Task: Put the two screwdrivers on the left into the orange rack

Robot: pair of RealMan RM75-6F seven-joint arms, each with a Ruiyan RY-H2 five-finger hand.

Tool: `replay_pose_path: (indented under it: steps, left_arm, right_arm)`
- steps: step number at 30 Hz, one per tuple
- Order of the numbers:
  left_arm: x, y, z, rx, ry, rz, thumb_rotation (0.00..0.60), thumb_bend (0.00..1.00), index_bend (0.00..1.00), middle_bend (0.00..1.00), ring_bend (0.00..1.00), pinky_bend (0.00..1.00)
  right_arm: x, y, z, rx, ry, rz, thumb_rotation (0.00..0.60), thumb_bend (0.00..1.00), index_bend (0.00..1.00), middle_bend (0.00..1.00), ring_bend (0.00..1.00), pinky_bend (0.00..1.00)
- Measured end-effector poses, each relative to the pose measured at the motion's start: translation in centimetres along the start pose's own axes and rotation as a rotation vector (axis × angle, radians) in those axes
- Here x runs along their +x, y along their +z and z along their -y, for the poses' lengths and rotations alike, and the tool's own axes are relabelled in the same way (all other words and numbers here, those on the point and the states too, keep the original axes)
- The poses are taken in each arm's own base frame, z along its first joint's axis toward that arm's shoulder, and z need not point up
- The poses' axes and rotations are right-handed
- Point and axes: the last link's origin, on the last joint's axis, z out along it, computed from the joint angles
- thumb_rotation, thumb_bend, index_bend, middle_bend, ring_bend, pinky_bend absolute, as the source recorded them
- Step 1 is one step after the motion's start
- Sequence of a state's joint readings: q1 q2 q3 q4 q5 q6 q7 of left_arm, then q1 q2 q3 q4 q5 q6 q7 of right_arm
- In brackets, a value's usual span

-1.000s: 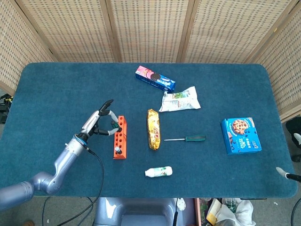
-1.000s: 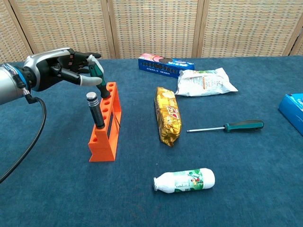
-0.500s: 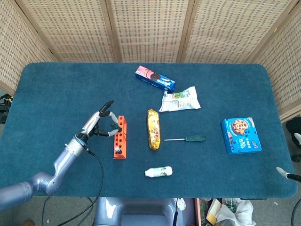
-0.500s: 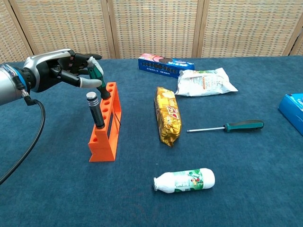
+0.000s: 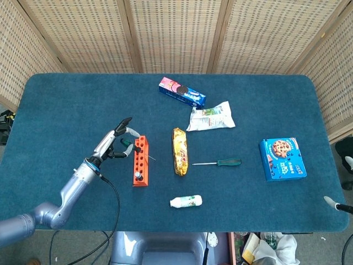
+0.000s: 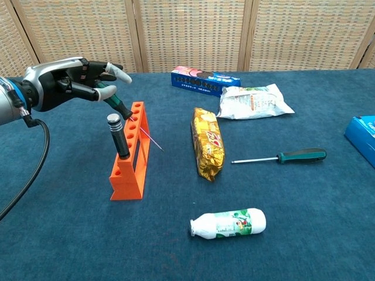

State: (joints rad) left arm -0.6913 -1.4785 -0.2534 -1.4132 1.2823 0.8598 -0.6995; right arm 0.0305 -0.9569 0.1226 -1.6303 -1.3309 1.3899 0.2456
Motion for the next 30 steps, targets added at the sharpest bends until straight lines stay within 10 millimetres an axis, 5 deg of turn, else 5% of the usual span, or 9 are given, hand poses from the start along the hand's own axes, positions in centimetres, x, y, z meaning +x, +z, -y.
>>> replay_pose_path:
  steps: [6,12,14,16,17,19,21,25,30]
  left_arm:
    - [0.7,-0.4,-0.6,-0.010,0.004,0.011,0.600,0.26,0.20,0.00,0.00,0.00]
    - [2.1,-1.3,-1.7,-0.003,0.056,0.060,0.600,0.24,0.00,0.00,0.00,0.00]
    - [2.7,-1.6,-2.2,-0.003,0.086,0.074,0.600,0.36,0.00,0.00,0.00,0.00]
    - [3.4,-2.2,-2.9,-0.004,0.126,0.087,0.600,0.64,0.00,0.00,0.00,0.00]
    - [3.7,-2.5,-3.2,-0.005,0.146,0.089,0.600,0.83,0.02,0.00,0.00,0.00]
    - [4.7,-3.1,-3.8,-0.007,0.201,0.084,0.600,0.98,0.10,0.00,0.00,0.00]
    - [5.6,-3.6,-4.3,-0.010,0.260,0.070,0.600,1.00,0.26,0.03,0.00,0.01]
    - [6.8,-4.3,-5.2,-0.026,0.366,0.013,0.600,1.00,0.54,0.28,0.15,0.22]
    - [8.5,-5.4,-6.1,-0.023,0.520,-0.067,0.600,1.00,0.70,0.43,0.27,0.33]
  right_arm:
    - [0.0,-0.1,0.1,0.003,0.001,-0.001,0.600,0.00,0.00,0.00,0.00,0.00]
    - [0.0,-0.2,0.2,0.011,0.003,0.000,0.600,0.00,0.00,0.00,0.00,0.00]
    - [0.1,-0.2,0.2,0.013,0.005,-0.002,0.600,0.00,0.00,0.00,0.00,0.00]
    - [0.1,-0.3,0.2,0.014,0.006,-0.003,0.600,0.00,0.00,0.00,0.00,0.00]
    - [0.2,-0.3,0.2,0.015,0.008,-0.004,0.600,0.00,0.00,0.00,0.00,0.00]
    - [0.2,-0.4,0.3,0.018,0.009,-0.004,0.600,0.00,0.00,0.00,0.00,0.00]
    - [0.2,-0.4,0.3,0.020,0.011,-0.004,0.600,0.00,0.00,0.00,0.00,0.00]
    - [0.3,-0.5,0.4,0.025,0.014,-0.007,0.600,0.00,0.00,0.00,0.00,0.00]
    - [0.4,-0.6,0.4,0.028,0.017,-0.007,0.600,0.00,0.00,0.00,0.00,0.00]
